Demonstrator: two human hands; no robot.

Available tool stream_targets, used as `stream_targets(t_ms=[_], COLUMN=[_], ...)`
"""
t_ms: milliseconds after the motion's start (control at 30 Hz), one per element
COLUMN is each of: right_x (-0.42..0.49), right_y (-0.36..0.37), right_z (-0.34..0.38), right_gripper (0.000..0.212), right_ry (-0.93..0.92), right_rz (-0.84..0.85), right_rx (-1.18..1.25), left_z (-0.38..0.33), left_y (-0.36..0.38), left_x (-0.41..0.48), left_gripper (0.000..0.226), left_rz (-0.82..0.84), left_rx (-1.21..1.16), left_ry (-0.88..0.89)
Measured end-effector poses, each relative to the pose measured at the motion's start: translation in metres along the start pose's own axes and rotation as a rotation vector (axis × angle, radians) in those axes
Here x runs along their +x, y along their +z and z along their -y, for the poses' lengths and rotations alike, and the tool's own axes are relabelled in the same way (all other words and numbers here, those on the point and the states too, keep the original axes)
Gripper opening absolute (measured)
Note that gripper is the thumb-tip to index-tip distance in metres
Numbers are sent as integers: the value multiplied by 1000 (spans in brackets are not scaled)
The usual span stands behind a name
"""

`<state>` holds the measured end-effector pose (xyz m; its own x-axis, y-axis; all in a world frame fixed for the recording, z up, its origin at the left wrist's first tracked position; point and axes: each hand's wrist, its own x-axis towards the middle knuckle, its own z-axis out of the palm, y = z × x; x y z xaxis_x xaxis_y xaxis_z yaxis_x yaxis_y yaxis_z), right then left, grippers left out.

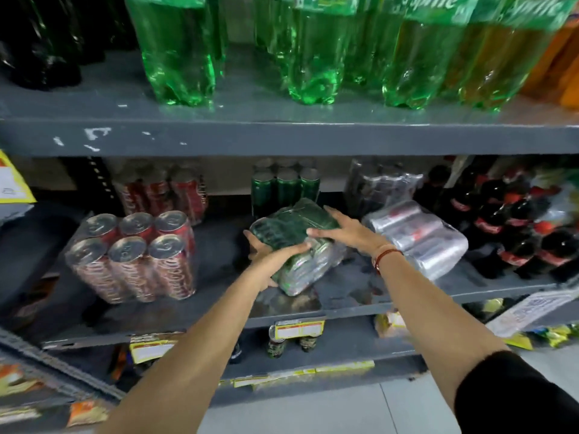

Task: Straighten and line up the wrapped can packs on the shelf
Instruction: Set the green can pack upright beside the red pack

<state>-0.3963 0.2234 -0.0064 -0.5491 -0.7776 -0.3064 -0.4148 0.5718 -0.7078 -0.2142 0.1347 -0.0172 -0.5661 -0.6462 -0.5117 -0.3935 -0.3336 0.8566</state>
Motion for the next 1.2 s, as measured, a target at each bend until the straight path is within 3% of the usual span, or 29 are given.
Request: stream_targets(t_ms=[167, 367, 533, 733, 933, 1200], right_x=[27, 14, -12, -35, -43, -45], right_y=[-11, -3, 22, 49, 69, 43], right_z=[0, -21, -44, -47, -58, -58], right_gripper=[133, 132, 117, 126, 131, 123], right_ry=[34, -111, -260, -366, -340, -496], right_rz=[168, 50, -142, -340, -409, -311], right_rx=[38, 223, 428, 321, 246, 259], left_z=[2, 10, 15, 33, 60, 56], left_y=[4, 7, 1, -7, -4, -5], left_x=[9, 12, 3, -1, -3, -34], left_gripper=[163, 142, 151, 148, 144, 121], left_rz=[-49, -43, -33, -210, -321, -397], left_rx=[13, 75, 284, 615, 710, 719], left_ry=[-13, 107, 461, 639, 695, 717])
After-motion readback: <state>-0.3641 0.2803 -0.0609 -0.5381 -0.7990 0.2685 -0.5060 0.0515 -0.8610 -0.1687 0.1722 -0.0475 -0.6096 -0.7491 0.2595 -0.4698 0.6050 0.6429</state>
